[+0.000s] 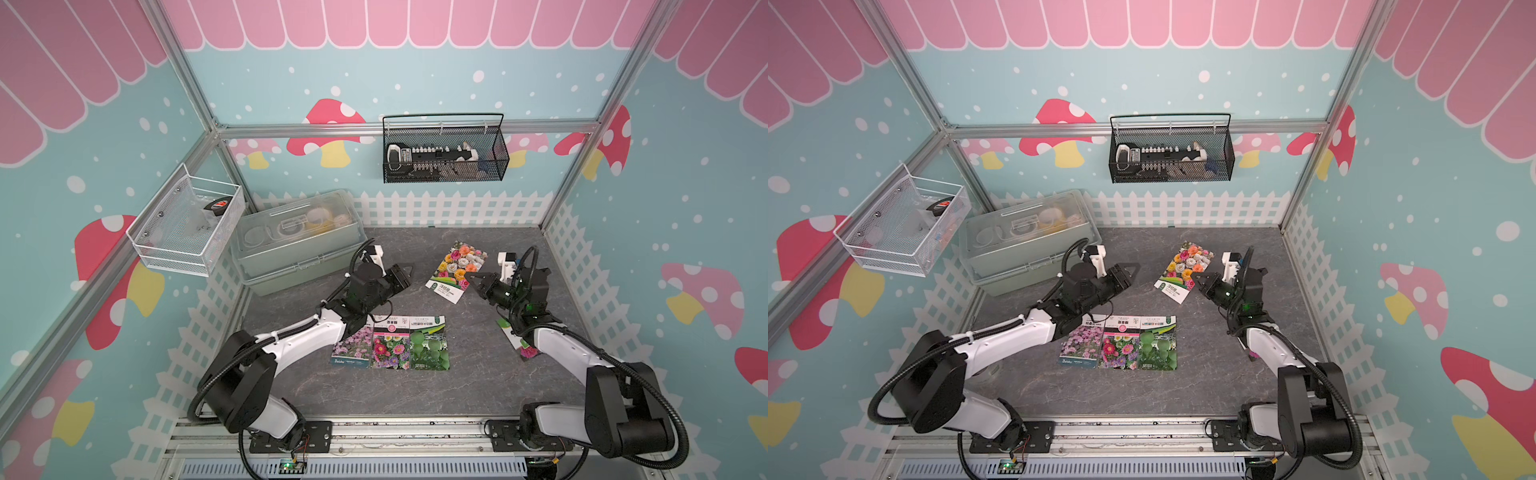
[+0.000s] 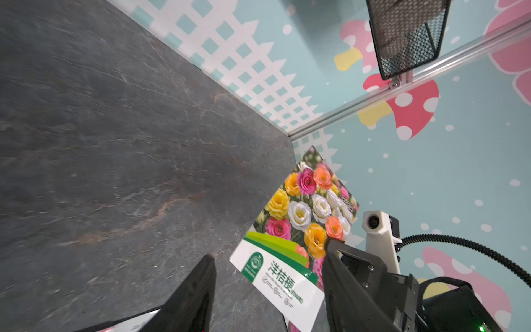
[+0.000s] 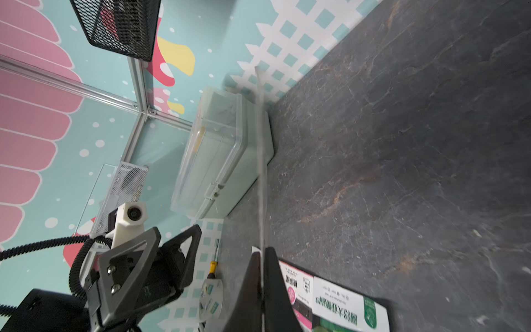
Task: Arrange the seed packets in a row
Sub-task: Pick up the seed packet from the center of the board, then place the seed packet at the center of the board.
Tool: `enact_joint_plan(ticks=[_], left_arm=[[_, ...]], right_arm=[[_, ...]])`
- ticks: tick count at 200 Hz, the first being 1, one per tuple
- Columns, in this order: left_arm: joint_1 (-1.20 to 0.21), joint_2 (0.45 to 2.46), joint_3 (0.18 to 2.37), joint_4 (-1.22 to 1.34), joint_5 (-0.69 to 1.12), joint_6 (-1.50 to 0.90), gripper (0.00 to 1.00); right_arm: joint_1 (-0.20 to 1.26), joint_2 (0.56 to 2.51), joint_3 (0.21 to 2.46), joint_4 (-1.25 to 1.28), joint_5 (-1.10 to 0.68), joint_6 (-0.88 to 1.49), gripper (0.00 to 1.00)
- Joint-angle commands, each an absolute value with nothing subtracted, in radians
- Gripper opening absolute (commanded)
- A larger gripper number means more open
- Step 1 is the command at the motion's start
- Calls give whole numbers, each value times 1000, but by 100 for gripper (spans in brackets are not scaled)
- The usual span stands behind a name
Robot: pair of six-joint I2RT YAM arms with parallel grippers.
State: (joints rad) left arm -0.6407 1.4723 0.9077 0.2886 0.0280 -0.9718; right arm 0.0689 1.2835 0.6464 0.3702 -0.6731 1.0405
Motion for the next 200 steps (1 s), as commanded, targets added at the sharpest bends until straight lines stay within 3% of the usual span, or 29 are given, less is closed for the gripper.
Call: enact_joint_plan(ticks=[1,48,91,200], left_arm=[[-647,1425,894,114,33,-897,60],[-647,1443,876,145,162,-857,59],[-643,1434,820,202,278,-822,59],[-638,1255,628,349,365,-824,59]], right_arm=[[49,1242,762,-213,-807,722,0],[51,1273,834,-647,-774,520,0],[37,1272,926,-992,-572,379,0],[19,1564,1025,-1018,-396,339,0]])
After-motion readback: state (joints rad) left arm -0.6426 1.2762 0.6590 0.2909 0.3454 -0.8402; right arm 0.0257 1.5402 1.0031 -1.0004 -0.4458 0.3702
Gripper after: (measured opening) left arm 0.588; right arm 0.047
